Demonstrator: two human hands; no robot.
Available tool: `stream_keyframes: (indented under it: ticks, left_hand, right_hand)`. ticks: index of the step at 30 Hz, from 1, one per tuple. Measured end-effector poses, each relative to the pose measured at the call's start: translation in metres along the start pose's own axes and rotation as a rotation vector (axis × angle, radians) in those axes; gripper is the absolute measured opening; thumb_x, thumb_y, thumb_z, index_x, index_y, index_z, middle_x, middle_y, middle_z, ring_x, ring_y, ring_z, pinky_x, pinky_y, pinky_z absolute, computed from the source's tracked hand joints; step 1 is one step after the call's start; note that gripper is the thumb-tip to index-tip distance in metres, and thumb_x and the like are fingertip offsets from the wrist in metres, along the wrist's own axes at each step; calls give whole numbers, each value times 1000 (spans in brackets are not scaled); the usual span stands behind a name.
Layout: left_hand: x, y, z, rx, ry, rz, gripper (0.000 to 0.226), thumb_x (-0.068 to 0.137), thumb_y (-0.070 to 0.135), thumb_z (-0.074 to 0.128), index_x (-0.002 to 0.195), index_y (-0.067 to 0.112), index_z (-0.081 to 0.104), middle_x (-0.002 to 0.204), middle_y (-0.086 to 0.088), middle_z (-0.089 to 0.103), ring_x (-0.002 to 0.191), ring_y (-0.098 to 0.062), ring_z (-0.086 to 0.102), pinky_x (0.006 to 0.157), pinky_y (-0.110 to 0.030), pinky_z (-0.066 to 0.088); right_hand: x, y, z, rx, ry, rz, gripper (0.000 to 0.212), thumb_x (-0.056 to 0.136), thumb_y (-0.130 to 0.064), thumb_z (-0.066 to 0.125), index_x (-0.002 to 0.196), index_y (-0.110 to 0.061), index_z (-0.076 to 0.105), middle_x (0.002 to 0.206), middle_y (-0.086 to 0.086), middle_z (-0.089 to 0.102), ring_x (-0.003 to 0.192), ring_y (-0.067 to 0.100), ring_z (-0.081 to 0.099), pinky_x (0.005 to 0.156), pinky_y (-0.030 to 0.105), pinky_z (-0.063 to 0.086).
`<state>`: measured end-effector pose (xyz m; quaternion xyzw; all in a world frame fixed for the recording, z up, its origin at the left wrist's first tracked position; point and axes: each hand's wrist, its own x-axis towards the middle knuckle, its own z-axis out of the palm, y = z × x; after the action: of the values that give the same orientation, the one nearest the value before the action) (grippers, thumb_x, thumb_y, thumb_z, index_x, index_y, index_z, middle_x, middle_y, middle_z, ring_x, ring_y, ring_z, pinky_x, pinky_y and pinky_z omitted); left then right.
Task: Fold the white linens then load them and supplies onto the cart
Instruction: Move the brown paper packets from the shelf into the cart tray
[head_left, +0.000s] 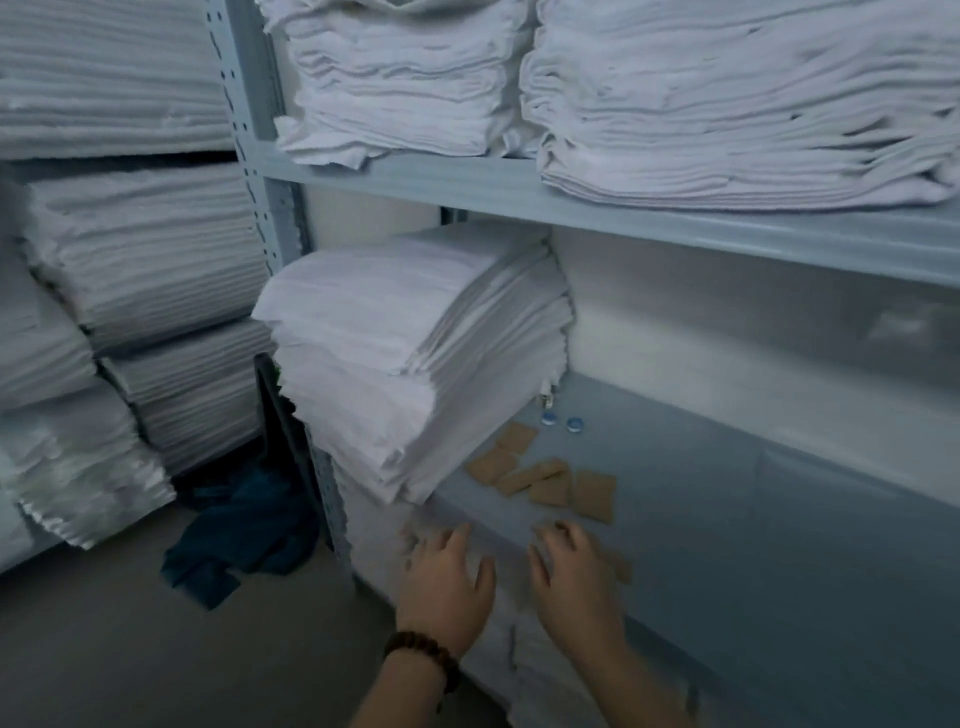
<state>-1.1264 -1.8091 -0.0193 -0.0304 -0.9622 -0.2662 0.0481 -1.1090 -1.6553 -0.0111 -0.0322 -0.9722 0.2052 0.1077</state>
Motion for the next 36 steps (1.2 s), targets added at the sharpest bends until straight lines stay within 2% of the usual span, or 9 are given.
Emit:
stream_keyframes:
  ticks: [12, 19, 24, 28, 30, 32, 33, 35, 36]
  left_hand:
    - [3, 69, 74, 44, -141, 75, 58, 93, 52, 39, 147, 33, 29, 141, 8, 44, 124, -16, 42, 101, -37, 41]
    - [45, 69, 100, 123, -221, 112, 60, 94, 56, 38, 148, 35, 23, 151, 4, 32, 136, -19, 31, 109, -39, 34]
    - [91, 61, 116, 207, -286, 160, 60, 95, 56, 38, 149, 36, 21, 160, 2, 13, 146, -23, 8, 116, -46, 19]
    - [129, 43, 133, 333, -350, 218, 61, 93, 59, 36, 148, 38, 21, 161, -1, -3, 147, -30, -8, 118, -49, 8]
    - [143, 35, 146, 406, -428, 270, 61, 93, 61, 34, 148, 36, 26, 161, -1, -11, 146, -33, -14, 117, -53, 2]
    - [153, 30, 164, 474, -514, 336, 65, 93, 60, 32, 150, 28, 25, 160, -1, -17, 143, -34, -23, 115, -59, -4]
    - [156, 28, 173, 502, -553, 368, 67, 93, 59, 30, 151, 27, 22, 160, 0, -19, 142, -34, -26, 113, -61, -7]
    - [160, 25, 191, 534, -615, 412, 65, 93, 58, 28, 151, 33, 16, 158, 2, -22, 139, -34, -32, 108, -66, -13]
    - [161, 24, 199, 537, -632, 423, 64, 92, 58, 28, 151, 37, 14, 158, 4, -24, 138, -34, -35, 106, -67, -16]
  right_hand:
    - [-18, 120, -19, -127, -9, 125, 37, 99, -40, 36, 132, -26, 46, 135, -3, 41, 122, 17, 41, 95, 29, 39]
    - [8, 141, 3, -183, -66, 190, 42, 100, -43, 35, 139, -29, 40, 147, -3, 31, 138, 20, 25, 106, 32, 29]
    - [44, 144, 25, -216, -55, 218, 39, 97, -39, 38, 135, -32, 43, 152, 0, 27, 144, 22, 15, 109, 36, 23]
    - [76, 146, 53, -262, -145, 260, 45, 96, -40, 40, 140, -32, 38, 159, 3, 11, 147, 27, 0, 115, 44, 12]
    - [89, 143, 63, -318, -128, 223, 45, 82, -38, 67, 125, -30, 59, 152, 14, 32, 143, 37, 24, 108, 56, 29]
    - [95, 146, 82, -313, -29, 245, 50, 44, -35, 93, 91, -29, 76, 123, 11, 64, 130, 37, 44, 85, 60, 49]
    - [98, 148, 92, -322, 9, 252, 50, 35, -34, 94, 83, -30, 77, 115, 8, 69, 138, 34, 33, 87, 63, 46]
    - [101, 155, 113, -337, 25, 259, 45, 36, -33, 90, 78, -31, 76, 116, 5, 69, 148, 24, -4, 109, 62, 17]
    - [101, 159, 122, -352, 19, 248, 42, 36, -35, 86, 77, -32, 76, 119, 5, 68, 147, 23, -12, 110, 58, 7]
